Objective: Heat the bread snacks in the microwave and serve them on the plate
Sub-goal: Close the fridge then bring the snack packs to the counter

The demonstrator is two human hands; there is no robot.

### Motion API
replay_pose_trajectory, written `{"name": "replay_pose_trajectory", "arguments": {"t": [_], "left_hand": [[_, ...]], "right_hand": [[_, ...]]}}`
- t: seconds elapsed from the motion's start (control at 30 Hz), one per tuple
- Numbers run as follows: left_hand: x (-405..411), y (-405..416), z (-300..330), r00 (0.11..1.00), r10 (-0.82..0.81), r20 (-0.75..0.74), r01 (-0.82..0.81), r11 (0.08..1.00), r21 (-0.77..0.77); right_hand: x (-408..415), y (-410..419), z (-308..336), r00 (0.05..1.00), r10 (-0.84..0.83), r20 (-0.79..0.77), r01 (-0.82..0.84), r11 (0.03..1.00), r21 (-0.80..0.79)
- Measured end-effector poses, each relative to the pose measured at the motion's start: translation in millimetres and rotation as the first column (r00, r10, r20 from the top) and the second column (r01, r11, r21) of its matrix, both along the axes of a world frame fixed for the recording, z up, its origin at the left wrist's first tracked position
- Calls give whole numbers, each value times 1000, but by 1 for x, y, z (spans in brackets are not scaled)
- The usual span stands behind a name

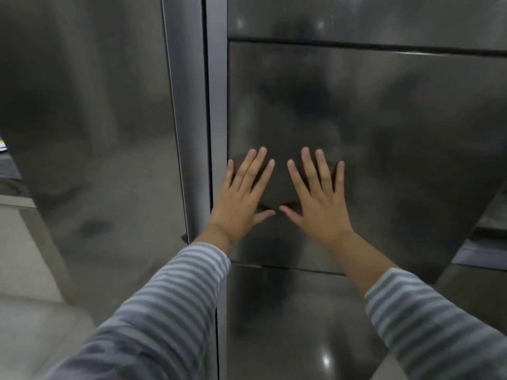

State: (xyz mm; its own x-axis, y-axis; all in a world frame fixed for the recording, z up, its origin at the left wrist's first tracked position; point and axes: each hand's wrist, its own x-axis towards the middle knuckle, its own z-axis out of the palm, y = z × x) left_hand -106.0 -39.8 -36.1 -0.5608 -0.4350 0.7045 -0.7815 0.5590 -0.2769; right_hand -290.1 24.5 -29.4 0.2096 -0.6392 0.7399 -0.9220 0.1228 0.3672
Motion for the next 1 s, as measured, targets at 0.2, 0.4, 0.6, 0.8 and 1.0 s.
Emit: {"name": "replay_pose_trajectory", "arguments": {"t": [0.2, 0.4, 0.6, 0.8, 1.0], "left_hand": [[1, 14, -15, 996, -27, -85, 35, 995, 94], [44, 55, -71, 984, 83, -157, -14, 918, 397], [122, 124, -154, 938, 275, -210, -77, 758, 648], [210, 196, -225, 844, 536, -6, -234, 378, 896], [304, 219, -244, 673, 740, 18, -202, 160, 966]], "right_hand": [[19, 7, -15, 994, -10, 112, 4, 999, 48], [61, 35, -73, 983, -32, 180, -29, 944, 328], [122, 74, -142, 973, -42, 227, -144, 656, 741], [209, 99, -198, 964, -39, 264, -249, 224, 942], [300, 89, -218, 955, 51, 292, -295, 76, 952]]}}
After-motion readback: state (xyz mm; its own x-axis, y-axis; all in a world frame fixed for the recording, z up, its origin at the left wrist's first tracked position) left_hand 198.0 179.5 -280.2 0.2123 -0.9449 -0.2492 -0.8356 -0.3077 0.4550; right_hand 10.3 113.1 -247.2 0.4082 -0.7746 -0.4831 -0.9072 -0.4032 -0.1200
